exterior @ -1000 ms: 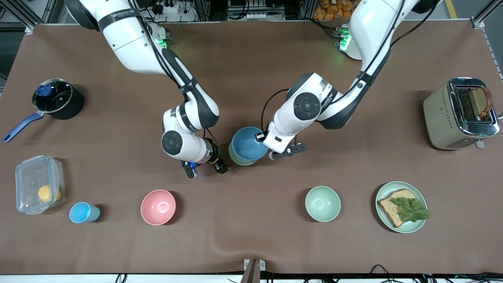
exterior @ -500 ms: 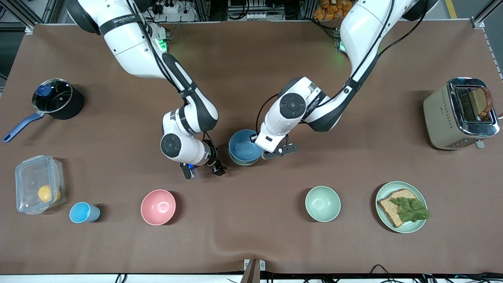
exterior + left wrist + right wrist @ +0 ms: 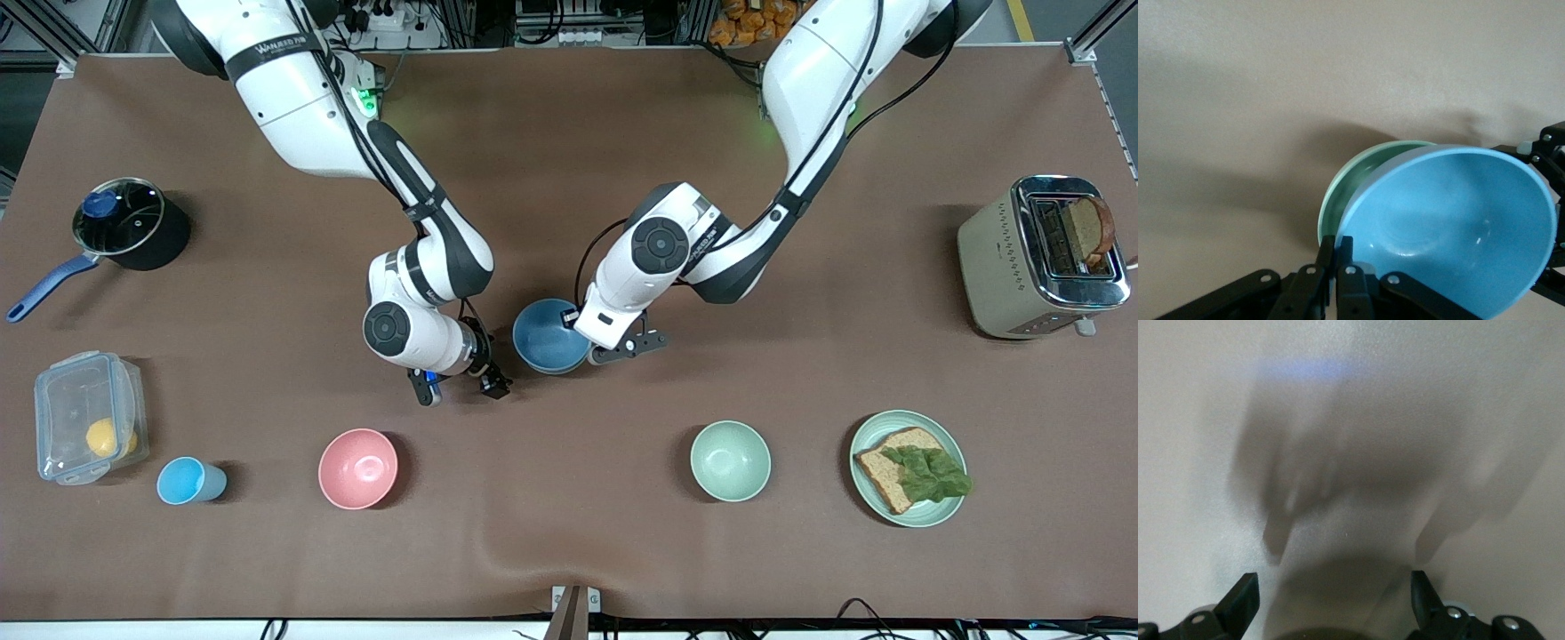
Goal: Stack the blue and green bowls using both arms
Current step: 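Open the left gripper and release the blue bowl onto the green bowl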
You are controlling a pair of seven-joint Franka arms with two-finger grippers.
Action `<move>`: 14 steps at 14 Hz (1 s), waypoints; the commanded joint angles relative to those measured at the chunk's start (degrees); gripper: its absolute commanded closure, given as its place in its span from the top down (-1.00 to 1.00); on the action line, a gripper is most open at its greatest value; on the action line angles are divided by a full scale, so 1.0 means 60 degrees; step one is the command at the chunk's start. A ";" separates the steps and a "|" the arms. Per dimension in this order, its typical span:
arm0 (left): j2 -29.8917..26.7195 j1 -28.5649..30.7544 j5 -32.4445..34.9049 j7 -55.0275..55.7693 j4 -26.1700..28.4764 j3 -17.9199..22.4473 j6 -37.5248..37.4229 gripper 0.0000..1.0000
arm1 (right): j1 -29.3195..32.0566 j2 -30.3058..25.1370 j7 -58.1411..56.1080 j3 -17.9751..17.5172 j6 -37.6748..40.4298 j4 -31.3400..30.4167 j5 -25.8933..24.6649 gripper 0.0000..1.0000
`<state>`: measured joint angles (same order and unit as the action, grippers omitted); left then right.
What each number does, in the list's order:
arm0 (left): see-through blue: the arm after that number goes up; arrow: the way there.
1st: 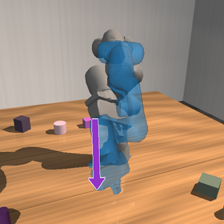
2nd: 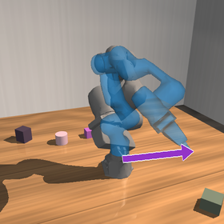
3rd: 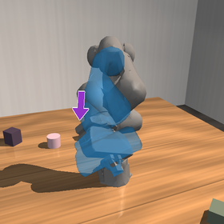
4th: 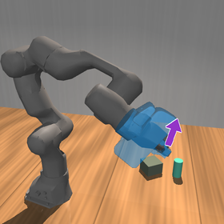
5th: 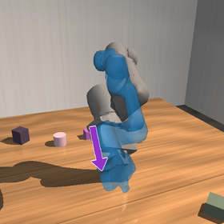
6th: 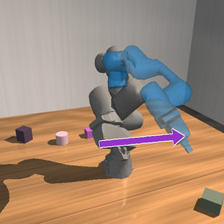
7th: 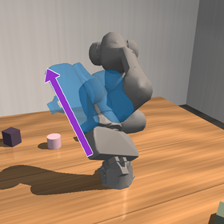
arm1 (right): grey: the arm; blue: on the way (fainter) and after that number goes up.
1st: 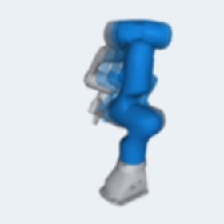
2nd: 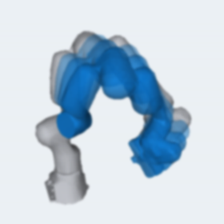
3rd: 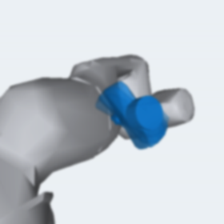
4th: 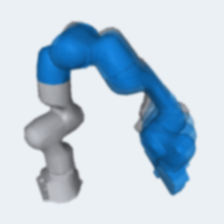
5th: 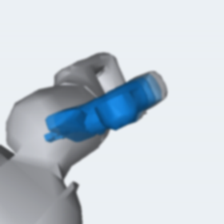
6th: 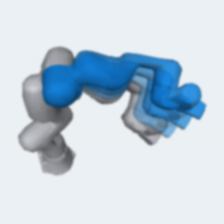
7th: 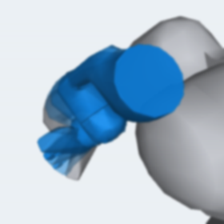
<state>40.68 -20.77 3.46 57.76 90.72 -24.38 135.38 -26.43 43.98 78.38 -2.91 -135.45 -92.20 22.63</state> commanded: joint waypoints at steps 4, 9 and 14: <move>0.0280 -0.0156 0.0272 0.0247 -0.0237 0.0078 0.0054 -1.00 | 0.0040 0.0097 0.0135 -0.0071 -0.0072 0.0103 0.0213 1.00; 0.0397 -0.0156 0.0258 0.0203 -0.0237 0.0195 0.0054 -0.95 | 0.0010 0.0097 0.0135 -0.0071 -0.0072 0.0088 0.0198 1.00; 0.0354 -0.0156 0.0272 0.0203 -0.0252 0.0210 0.0054 1.00 | 0.0054 0.0068 0.0150 -0.0071 -0.0028 0.0103 0.0184 1.00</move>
<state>42.50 -21.08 3.47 57.76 90.33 -23.54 135.43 -26.46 44.04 78.57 -2.99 -135.46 -92.17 22.68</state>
